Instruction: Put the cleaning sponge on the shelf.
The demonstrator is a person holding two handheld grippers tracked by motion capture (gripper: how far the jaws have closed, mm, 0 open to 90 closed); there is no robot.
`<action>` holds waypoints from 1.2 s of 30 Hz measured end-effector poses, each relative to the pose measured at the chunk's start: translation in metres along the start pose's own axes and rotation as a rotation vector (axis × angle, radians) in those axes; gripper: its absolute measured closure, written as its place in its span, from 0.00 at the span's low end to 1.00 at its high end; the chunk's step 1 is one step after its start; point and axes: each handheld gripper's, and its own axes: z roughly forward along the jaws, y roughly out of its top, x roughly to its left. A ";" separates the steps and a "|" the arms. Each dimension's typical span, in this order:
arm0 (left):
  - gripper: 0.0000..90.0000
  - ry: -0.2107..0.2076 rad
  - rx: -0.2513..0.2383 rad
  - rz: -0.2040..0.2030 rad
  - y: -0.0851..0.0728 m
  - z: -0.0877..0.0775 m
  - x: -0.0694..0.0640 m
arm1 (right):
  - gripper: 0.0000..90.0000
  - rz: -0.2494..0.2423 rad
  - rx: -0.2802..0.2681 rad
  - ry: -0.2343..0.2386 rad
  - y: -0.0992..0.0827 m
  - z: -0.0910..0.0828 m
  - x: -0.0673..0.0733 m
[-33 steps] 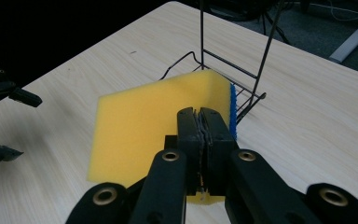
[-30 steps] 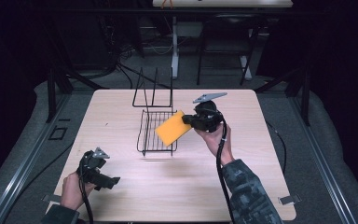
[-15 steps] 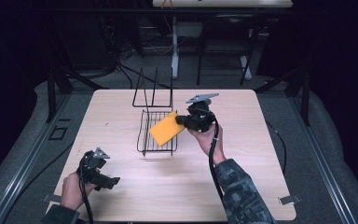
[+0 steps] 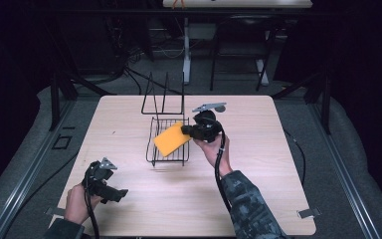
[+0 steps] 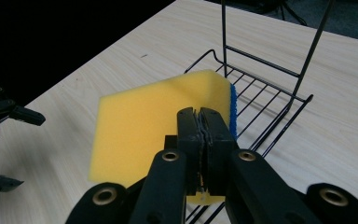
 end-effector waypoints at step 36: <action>0.01 -0.009 0.028 0.042 0.002 0.004 -0.004 | 0.85 0.169 0.150 -0.075 -0.036 0.054 -0.013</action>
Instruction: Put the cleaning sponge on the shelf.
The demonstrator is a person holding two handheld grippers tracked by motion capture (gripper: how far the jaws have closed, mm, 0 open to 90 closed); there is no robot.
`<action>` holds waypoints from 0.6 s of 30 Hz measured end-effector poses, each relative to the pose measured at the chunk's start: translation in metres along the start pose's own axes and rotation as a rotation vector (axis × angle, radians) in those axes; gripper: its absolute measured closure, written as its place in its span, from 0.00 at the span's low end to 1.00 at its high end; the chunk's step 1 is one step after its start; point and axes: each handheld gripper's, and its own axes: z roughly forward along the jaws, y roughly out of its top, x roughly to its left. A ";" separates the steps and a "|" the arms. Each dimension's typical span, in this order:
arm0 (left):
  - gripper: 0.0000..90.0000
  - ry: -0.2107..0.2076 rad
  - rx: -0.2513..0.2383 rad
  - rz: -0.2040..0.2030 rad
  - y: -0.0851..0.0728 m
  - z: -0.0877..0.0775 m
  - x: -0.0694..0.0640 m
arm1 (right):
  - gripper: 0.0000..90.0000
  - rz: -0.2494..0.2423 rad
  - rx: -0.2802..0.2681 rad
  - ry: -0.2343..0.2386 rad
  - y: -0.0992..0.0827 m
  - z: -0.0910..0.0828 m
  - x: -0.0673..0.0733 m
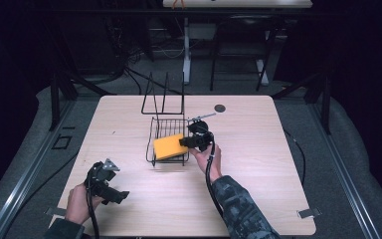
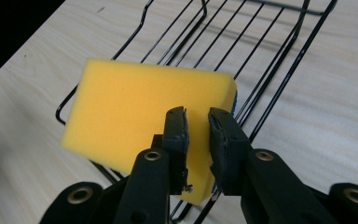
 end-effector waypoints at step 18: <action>0.01 -0.006 0.000 0.006 0.001 0.001 -0.001 | 0.40 -0.103 0.017 0.001 -0.006 -0.026 0.005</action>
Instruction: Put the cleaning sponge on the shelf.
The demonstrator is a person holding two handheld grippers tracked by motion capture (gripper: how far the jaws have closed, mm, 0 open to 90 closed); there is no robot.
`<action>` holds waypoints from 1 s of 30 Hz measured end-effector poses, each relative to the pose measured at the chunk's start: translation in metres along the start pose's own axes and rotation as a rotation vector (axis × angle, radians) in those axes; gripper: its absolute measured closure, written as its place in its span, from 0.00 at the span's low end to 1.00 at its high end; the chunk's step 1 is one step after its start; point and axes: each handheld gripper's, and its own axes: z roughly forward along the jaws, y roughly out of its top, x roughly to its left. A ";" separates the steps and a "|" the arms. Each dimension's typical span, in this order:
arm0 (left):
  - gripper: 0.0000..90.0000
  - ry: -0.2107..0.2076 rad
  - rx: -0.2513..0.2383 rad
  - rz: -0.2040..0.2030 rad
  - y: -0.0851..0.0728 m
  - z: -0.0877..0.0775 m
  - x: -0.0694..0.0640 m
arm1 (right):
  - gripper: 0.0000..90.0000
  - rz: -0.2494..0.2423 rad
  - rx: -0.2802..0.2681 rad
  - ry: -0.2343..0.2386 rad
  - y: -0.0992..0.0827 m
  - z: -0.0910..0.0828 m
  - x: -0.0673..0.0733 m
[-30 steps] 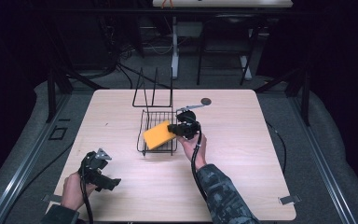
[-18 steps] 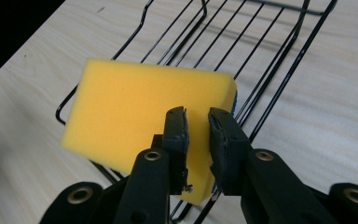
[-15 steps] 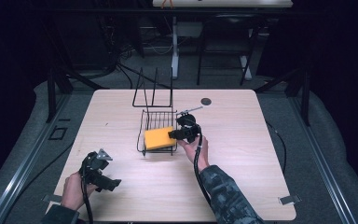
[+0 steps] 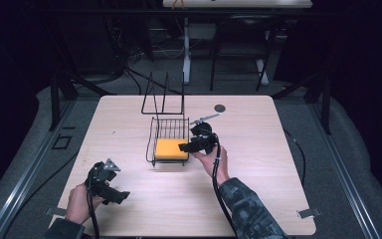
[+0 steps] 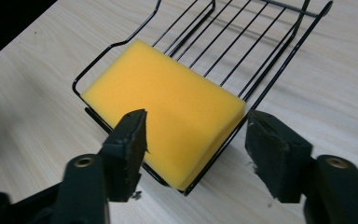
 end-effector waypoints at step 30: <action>0.01 0.005 -0.005 0.008 0.001 0.001 -0.001 | 0.08 -0.134 -0.016 -0.106 -0.054 -0.121 -0.016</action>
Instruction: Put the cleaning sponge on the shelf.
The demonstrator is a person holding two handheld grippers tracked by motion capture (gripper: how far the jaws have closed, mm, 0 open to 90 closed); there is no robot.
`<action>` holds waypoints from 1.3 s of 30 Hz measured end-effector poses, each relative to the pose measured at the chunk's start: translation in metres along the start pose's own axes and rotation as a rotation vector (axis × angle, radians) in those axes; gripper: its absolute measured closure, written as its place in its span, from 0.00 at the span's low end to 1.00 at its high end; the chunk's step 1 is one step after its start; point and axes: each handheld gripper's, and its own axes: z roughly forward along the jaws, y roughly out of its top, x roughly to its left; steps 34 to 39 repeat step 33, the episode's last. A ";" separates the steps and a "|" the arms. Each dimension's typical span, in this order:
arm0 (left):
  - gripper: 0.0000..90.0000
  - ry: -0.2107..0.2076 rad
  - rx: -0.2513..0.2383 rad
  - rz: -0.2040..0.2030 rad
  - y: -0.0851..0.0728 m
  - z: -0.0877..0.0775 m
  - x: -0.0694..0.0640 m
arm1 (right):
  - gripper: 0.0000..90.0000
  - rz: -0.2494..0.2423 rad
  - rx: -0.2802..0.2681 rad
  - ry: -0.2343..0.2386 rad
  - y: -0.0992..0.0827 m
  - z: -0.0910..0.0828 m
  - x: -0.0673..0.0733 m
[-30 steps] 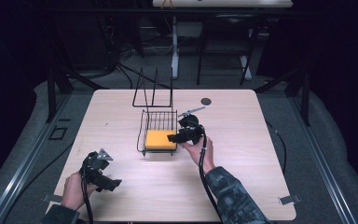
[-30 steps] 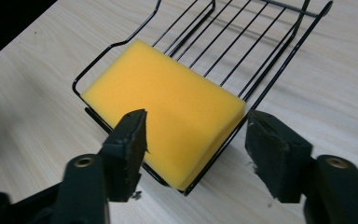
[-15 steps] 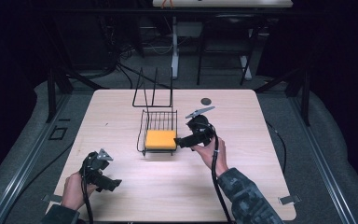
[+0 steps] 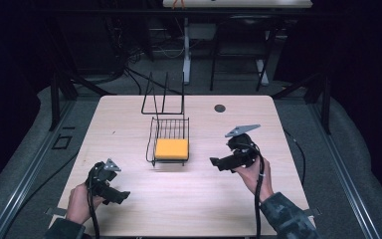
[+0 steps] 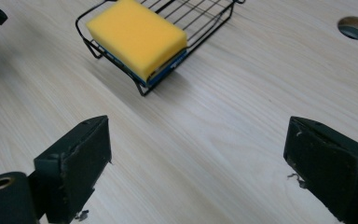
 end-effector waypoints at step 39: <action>0.06 -0.018 -0.009 0.005 0.006 0.004 -0.007 | 0.03 0.100 0.141 -0.163 -0.117 -0.024 -0.041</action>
